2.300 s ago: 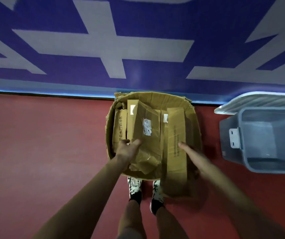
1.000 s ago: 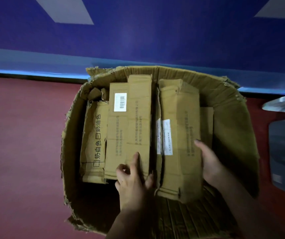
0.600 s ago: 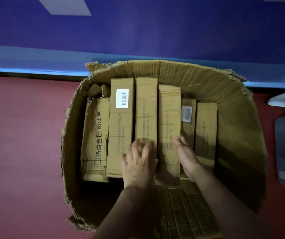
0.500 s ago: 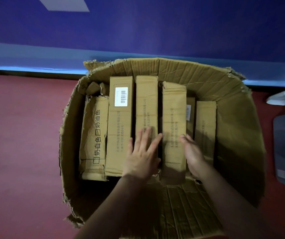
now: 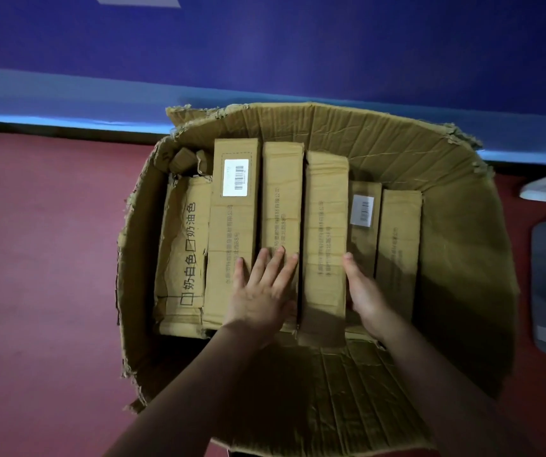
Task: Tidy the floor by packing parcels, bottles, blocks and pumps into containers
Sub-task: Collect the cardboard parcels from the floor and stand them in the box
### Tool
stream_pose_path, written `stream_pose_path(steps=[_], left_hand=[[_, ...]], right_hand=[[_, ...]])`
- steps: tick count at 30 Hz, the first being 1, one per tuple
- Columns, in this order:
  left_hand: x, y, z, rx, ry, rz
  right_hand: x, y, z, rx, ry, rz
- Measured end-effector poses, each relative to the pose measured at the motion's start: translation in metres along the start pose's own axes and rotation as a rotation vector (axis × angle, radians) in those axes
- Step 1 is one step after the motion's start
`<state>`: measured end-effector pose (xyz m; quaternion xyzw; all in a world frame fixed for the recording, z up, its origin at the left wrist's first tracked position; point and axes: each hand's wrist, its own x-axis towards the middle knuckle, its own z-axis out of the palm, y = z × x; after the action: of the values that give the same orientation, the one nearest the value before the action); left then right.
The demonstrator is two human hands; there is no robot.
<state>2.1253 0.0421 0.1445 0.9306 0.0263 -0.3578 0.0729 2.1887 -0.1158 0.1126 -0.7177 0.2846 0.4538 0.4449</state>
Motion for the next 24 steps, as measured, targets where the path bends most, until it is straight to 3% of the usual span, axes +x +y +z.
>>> stream_pose_path(steps=[5,8,14,24], left_hand=[[-0.014,-0.003,-0.008,-0.082,0.038,-0.015],[-0.019,-0.001,-0.022,-0.109,0.04,-0.022],[-0.038,0.003,-0.072,-0.208,0.008,0.021],[-0.131,-0.026,-0.207,-0.222,-0.099,0.094]], right_hand=[[-0.018,-0.005,-0.009,0.058,0.006,0.052],[-0.03,-0.013,-0.01,-0.007,0.048,-0.029],[-0.079,-0.04,-0.02,-0.443,0.182,-0.205],[-0.245,-0.127,-0.043,-1.02,0.155,-0.435]])
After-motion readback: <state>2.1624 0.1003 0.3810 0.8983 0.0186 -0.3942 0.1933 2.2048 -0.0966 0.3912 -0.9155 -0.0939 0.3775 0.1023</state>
